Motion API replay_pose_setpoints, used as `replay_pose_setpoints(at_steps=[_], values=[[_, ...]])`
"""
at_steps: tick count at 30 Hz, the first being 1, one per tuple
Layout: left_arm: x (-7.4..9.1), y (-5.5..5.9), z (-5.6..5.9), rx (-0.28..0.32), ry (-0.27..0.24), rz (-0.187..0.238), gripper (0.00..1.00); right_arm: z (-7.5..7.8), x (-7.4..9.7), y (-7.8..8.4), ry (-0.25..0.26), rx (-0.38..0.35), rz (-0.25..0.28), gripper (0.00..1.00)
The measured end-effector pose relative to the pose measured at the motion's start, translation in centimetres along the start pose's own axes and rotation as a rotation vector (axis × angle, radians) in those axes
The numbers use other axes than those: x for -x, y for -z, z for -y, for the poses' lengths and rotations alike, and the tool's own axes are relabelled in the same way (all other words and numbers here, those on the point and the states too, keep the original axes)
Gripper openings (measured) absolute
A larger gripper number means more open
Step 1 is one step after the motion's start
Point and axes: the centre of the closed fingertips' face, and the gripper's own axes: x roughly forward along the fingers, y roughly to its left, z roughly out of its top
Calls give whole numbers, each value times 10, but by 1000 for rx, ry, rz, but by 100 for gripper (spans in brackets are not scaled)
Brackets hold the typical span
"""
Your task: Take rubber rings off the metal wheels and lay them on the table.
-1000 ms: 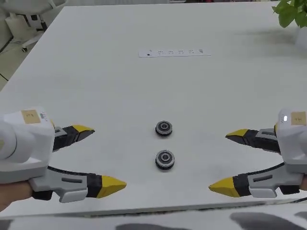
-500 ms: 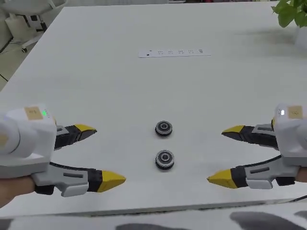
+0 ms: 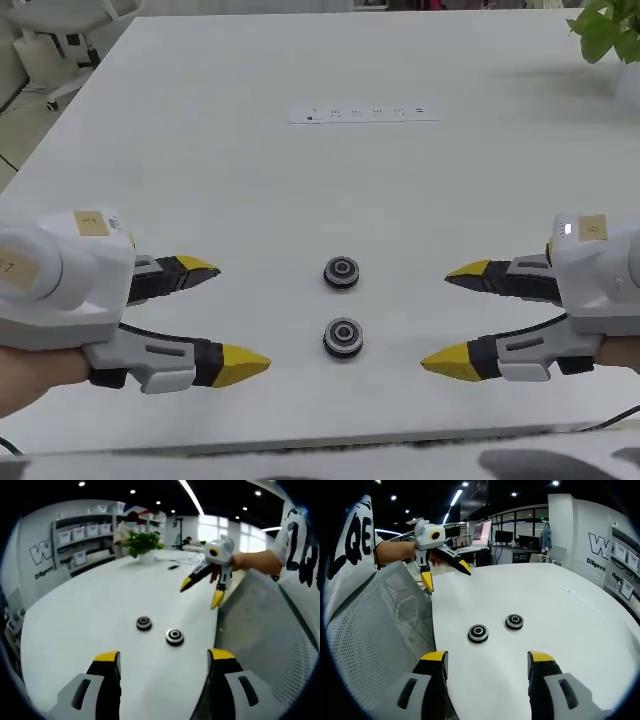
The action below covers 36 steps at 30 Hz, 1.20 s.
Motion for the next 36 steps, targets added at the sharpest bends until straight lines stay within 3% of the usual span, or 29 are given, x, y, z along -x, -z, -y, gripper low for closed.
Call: replay_pose_setpoints(at_steps=[16, 26, 36], values=[[-12, -12, -5, -5, 46, 23, 64, 3, -20, -9, -67, 78, -12, 52], [-23, -10, -9, -22, 65, 4, 61, 6, -32, -7, -100, 89, -22, 46], [-37, -6, -6, -17, 101, -8, 59, 2, -47, -2, -144, 116, -52, 43]])
